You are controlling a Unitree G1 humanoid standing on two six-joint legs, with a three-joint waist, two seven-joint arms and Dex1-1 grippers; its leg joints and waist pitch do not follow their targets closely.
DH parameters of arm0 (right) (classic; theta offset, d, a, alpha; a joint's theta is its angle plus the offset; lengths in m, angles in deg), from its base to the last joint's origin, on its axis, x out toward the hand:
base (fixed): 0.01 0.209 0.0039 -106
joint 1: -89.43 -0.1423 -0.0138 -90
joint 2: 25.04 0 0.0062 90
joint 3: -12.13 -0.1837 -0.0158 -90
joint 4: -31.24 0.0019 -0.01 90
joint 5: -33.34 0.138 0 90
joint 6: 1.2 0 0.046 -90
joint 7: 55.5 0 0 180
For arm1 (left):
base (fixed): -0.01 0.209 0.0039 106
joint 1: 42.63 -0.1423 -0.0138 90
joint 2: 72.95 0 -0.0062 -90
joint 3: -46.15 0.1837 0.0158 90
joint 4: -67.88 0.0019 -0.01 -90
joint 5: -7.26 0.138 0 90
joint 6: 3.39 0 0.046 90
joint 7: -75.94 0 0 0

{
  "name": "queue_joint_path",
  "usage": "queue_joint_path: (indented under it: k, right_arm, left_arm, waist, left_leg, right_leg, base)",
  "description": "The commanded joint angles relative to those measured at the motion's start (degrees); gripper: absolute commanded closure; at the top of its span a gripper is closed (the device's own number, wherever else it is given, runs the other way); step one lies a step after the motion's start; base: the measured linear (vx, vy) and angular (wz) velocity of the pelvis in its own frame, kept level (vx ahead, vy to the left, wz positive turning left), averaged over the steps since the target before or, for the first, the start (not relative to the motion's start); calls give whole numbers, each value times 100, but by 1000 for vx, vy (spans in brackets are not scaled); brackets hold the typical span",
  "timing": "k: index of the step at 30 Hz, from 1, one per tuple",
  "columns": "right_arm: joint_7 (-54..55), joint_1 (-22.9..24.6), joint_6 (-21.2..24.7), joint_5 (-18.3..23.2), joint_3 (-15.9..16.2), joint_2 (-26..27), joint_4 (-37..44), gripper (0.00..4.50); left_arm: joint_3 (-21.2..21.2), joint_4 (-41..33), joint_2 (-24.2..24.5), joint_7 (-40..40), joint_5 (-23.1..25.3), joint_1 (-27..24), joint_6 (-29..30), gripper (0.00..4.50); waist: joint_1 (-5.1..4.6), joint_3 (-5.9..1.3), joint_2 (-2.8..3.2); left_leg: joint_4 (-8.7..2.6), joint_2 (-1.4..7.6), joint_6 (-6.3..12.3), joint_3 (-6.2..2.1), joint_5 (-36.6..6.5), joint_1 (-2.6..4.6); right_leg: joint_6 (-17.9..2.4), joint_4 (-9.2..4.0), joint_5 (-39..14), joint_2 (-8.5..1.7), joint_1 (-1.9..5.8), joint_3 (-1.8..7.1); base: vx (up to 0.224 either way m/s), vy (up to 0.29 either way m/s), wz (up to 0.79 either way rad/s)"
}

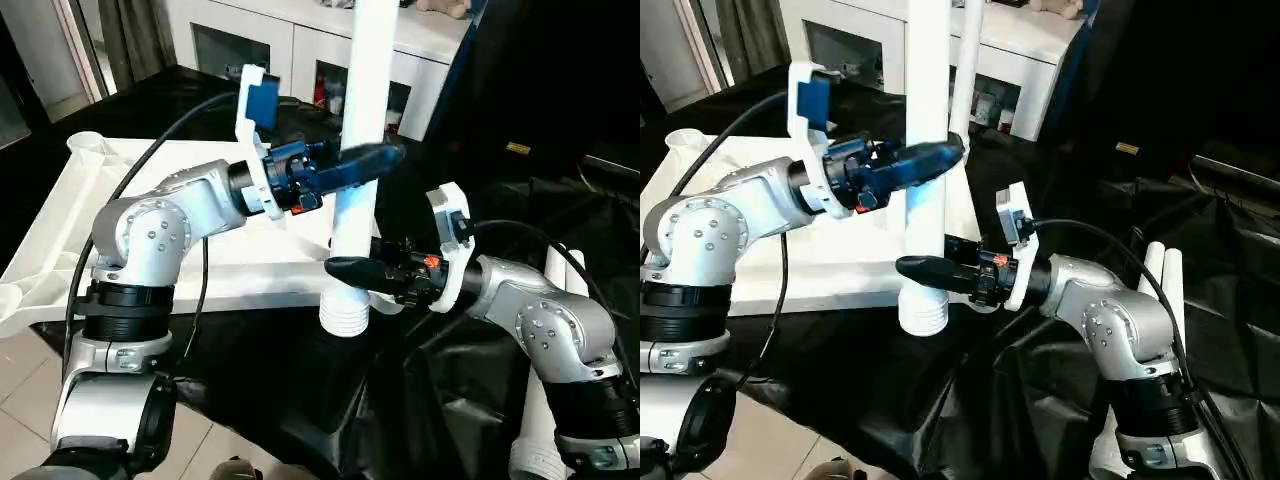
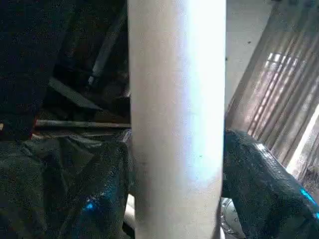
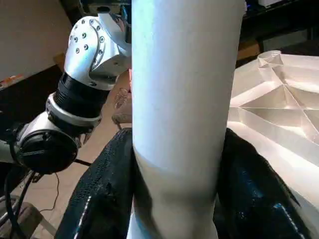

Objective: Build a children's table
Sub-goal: Pick table leg

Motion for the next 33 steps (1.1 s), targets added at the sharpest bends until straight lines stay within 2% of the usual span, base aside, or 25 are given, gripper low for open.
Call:
queue_joint_path:
  k: [1, 3, 4, 7, 9, 11, 12, 13, 14, 15, 16, 21, 24, 26, 28, 30, 33]
  right_arm:
    - [37, -75, -36, 12, -75, -36, -22, 263]
    - [48, -77, -66, -21, -71, -33, -21, 263]
    - [87, -80, -131, -99, -52, -38, -26, 263]
    - [143, -113, -150, -150, -45, -24, -82, 263]
    - [284, -168, -157, -195, -69, 35, -137, 207]
    - [345, -184, -164, -215, -77, 56, -147, 184]
    - [566, -205, -342, -548, 84, 61, -120, 172]
    - [652, -213, -406, -668, 136, 68, -123, 160]
    - [839, -232, -545, -931, 254, 83, -131, 160]
    - [839, -232, -545, -931, 254, 83, -131, 151]
    - [1251, -292, -715, -1308, 401, 217, -219, 151]
    - [2129, -399, -769, -1678, 492, 675, -457, 151]
    - [2500, -432, -818, -1837, 493, 858, -628, 151]
    - [2812, -475, -789, -1891, 404, 1009, -786, 151]
    - [2978, -497, -838, -1978, 367, 1132, -897, 151]
    - [3032, -495, -865, -2026, 355, 1193, -921, 178]
    - [3070, -507, -854, -1977, 309, 1291, -917, 188]
  left_arm:
    - [-15, 0, -44, 41, -48, 114, -3, 190]
    - [-55, 61, -73, 167, -7, 134, -46, 195]
    - [-52, 95, -77, 210, 36, 138, -86, 226]
    - [-91, 196, -112, 360, 110, 166, -163, 240]
    - [-143, 251, -172, 525, 219, 196, -255, 258]
    - [-151, 258, -189, 578, 259, 204, -286, 266]
    - [-57, 179, -211, 736, 506, 202, -501, 267]
    - [-28, 155, -215, 778, 566, 201, -545, 269]
    - [34, 104, -220, 861, 688, 202, -634, 269]
    - [34, 104, -220, 861, 688, 202, -634, 269]
    - [223, 37, -237, 1188, 1049, 231, -821, 269]
    - [593, -65, -299, 1855, 1729, 315, -1077, 269]
    - [510, -228, -450, 2121, 1681, 354, -940, 269]
    - [496, -318, -501, 2170, 1664, 366, -893, 269]
    - [529, -365, -514, 2204, 1749, 351, -919, 269]
    - [536, -374, -524, 2245, 1785, 329, -950, 269]
    - [523, -337, -512, 2337, 1853, 302, -1007, 269]
  waist:
    - [-12, -424, 25]
    - [-10, -428, 6]
    - [-8, -425, 8]
    - [-9, -428, 6]
    - [-6, -431, 8]
    - [-9, -431, 4]
    - [-7, -434, 4]
    - [-5, -432, 7]
    - [-16, -430, 37]
    - [-25, -427, 28]
    - [-22, -430, 24]
    - [-55, -433, 41]
    - [-66, -436, 53]
    - [-68, -432, 25]
    - [-75, -425, 38]
    - [-88, -422, 32]
    - [-118, -425, 30]
  left_leg:
    - [-427, 400, -70, -134, -313, 75]
    - [-421, 399, -56, -135, -262, 64]
    - [-421, 395, -48, -134, -250, 58]
    - [-420, 393, -50, -132, -237, 65]
    - [-418, 391, -40, -131, -231, 58]
    - [-418, 395, -58, -136, -220, 60]
    - [-416, 393, -48, -134, -221, 64]
    - [-422, 405, -55, -141, -191, 64]
    - [-422, 396, -101, -142, -183, 65]
    - [-428, 403, -121, -145, -181, 70]
    - [-431, 406, -136, -146, -210, 66]
    - [-446, 411, -209, -151, -268, 80]
    - [-445, 412, -249, -147, -267, 76]
    - [-444, 405, -248, -136, -269, 77]
    - [-450, 396, -243, -136, -305, 73]
    - [-455, 396, -258, -139, -340, 69]
    - [-458, 394, -251, -144, -365, 68]
  right_leg:
    - [-954, -364, -1136, -591, 328, 341]
    - [-975, -346, -1033, -592, 336, 341]
    - [-966, -354, -1040, -596, 337, 341]
    - [-950, -353, -1063, -587, 332, 342]
    - [-965, -357, -1053, -596, 339, 341]
    - [-941, -350, -1038, -592, 337, 340]
    - [-944, -351, -1024, -597, 341, 341]
    - [-934, -354, -1015, -601, 334, 341]
    - [-898, -351, -997, -585, 327, 338]
    - [-872, -357, -1001, -586, 322, 340]
    - [-853, -352, -993, -597, 332, 347]
    - [-823, -349, -994, -590, 321, 352]
    - [-950, -317, -773, -597, 323, 354]
    - [-982, -320, -701, -584, 328, 354]
    - [-948, -323, -763, -583, 324, 357]
    - [-873, -329, -843, -585, 334, 360]
    - [-839, -331, -864, -586, 335, 357]
  base:
    - [0, 0, 0]
    - [0, 0, 0]
    - [0, 0, 0]
    - [0, 0, 0]
    - [0, 0, 0]
    - [0, 0, 0]
    - [0, 0, 0]
    - [0, 0, 0]
    - [0, 0, 0]
    - [0, 0, 0]
    - [0, 0, 0]
    - [0, 0, 0]
    - [0, 0, 0]
    - [0, 0, 0]
    - [0, 0, 0]
    - [0, 0, 0]
    - [0, 0, 0]
